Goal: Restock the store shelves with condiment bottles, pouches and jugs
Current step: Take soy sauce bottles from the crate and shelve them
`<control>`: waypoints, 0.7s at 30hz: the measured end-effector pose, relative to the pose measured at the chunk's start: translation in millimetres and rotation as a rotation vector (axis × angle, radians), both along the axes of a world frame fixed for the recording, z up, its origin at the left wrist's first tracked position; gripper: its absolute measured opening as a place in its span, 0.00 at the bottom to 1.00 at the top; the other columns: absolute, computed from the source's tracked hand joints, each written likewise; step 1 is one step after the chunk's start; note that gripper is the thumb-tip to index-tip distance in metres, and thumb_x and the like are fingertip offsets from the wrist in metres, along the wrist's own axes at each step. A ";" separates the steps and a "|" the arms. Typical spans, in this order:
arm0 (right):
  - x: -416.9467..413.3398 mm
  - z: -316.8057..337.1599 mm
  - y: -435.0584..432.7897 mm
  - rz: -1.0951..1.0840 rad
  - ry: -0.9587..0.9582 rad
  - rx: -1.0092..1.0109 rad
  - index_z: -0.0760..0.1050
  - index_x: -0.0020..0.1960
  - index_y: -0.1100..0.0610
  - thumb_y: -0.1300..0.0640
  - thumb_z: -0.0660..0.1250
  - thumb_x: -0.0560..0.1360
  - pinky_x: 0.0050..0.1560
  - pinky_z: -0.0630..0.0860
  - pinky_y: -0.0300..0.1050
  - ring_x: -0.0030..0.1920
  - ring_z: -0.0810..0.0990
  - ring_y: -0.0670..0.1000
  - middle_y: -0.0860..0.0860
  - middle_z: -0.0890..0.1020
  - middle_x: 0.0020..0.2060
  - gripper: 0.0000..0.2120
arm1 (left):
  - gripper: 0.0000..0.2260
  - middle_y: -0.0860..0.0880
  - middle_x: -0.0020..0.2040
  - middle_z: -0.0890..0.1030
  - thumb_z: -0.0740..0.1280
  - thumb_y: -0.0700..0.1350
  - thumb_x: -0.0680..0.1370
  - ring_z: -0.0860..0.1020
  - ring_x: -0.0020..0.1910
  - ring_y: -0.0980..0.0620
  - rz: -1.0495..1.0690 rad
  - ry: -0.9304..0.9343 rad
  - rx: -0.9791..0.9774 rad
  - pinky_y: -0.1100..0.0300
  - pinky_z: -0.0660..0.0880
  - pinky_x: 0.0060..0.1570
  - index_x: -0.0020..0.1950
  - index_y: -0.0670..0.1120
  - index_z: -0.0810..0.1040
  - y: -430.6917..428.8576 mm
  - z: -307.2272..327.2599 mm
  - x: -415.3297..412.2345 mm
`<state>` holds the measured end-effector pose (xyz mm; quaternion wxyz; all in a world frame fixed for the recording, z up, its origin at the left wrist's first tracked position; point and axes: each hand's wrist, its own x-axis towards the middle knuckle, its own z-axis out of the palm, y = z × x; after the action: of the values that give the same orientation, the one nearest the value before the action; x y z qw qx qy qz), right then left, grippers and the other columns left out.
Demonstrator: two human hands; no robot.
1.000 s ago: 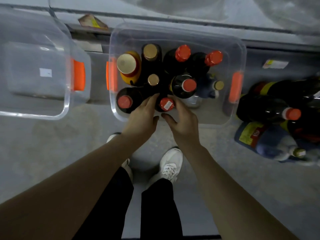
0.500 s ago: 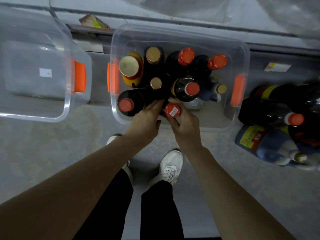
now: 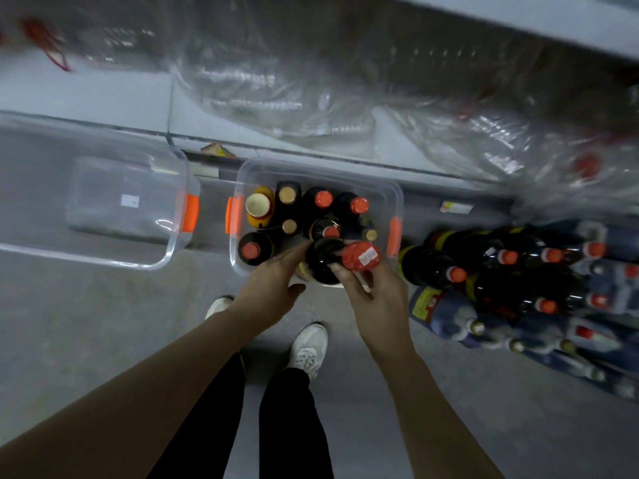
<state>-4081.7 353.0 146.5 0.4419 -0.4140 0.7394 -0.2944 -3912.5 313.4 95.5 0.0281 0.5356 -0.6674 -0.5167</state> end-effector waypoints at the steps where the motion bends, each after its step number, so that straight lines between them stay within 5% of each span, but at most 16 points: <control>1: -2.8 21.0 -1.8 0.000 -0.009 -0.020 0.80 0.60 0.55 0.53 0.73 0.77 0.52 0.75 0.31 0.54 0.82 0.39 0.41 0.84 0.49 0.13 | 0.36 0.47 0.72 0.73 0.73 0.35 0.74 0.72 0.71 0.47 0.008 0.022 -0.009 0.50 0.73 0.67 0.78 0.48 0.63 -0.6 17.3 -0.4; 6: -15.4 131.9 -21.2 -0.012 -0.022 -0.152 0.79 0.52 0.42 0.46 0.71 0.75 0.47 0.75 0.31 0.48 0.83 0.39 0.40 0.85 0.44 0.06 | 0.36 0.50 0.69 0.77 0.77 0.39 0.71 0.75 0.67 0.49 0.035 0.170 -0.076 0.54 0.74 0.65 0.76 0.48 0.67 -10.4 107.9 -4.8; 13: -12.0 291.2 -44.4 0.001 -0.027 -0.335 0.79 0.53 0.46 0.43 0.67 0.75 0.50 0.77 0.37 0.49 0.83 0.42 0.42 0.85 0.45 0.09 | 0.39 0.55 0.61 0.79 0.79 0.45 0.66 0.78 0.61 0.51 0.031 0.275 -0.119 0.61 0.73 0.61 0.74 0.54 0.67 -20.3 246.1 -2.6; 17: -5.5 378.4 -56.1 -0.007 -0.019 -0.440 0.79 0.49 0.46 0.45 0.68 0.76 0.46 0.77 0.41 0.44 0.82 0.42 0.41 0.84 0.40 0.06 | 0.44 0.53 0.65 0.79 0.79 0.49 0.64 0.76 0.66 0.50 0.074 0.378 -0.089 0.44 0.73 0.65 0.76 0.57 0.63 -19.4 319.5 0.1; 21: -1.6 463.9 -70.4 -0.046 0.002 -0.560 0.81 0.47 0.47 0.44 0.69 0.74 0.43 0.73 0.34 0.39 0.79 0.39 0.38 0.82 0.36 0.08 | 0.42 0.62 0.61 0.80 0.82 0.48 0.64 0.78 0.60 0.62 0.129 0.483 -0.179 0.58 0.76 0.60 0.73 0.62 0.65 -16.3 387.6 1.5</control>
<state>-4083.3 282.6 610.3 0.3027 -0.5033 0.6388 -0.4970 -3911.0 297.1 483.1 0.2668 0.4336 -0.6489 -0.5654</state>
